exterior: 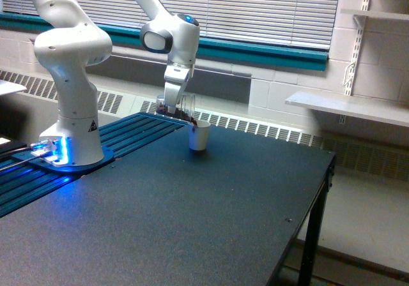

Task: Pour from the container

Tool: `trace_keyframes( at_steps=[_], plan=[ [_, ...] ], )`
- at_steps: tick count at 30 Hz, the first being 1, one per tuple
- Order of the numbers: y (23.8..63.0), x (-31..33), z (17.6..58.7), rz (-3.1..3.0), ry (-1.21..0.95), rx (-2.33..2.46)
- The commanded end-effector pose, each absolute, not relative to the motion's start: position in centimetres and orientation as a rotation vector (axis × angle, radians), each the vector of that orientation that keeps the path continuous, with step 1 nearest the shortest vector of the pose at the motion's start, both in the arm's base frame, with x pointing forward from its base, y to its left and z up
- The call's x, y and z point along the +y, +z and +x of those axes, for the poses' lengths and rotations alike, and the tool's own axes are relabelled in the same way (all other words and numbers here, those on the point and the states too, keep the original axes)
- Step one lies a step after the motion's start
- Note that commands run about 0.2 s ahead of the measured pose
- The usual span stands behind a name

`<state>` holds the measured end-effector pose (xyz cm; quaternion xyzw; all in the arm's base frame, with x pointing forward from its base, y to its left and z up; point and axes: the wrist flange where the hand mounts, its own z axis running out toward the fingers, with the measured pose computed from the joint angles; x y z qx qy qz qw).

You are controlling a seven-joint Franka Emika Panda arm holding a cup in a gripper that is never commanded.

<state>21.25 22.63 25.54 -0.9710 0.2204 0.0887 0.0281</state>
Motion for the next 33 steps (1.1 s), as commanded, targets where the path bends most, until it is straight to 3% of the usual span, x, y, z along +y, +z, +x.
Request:
trace_keyframes(
  at_steps=[1,33],
  plan=[
    [25.0,22.3,21.4,-3.015,0.296,0.657],
    [26.1,23.8,24.0,-3.064,0.296,0.551]
  ],
)
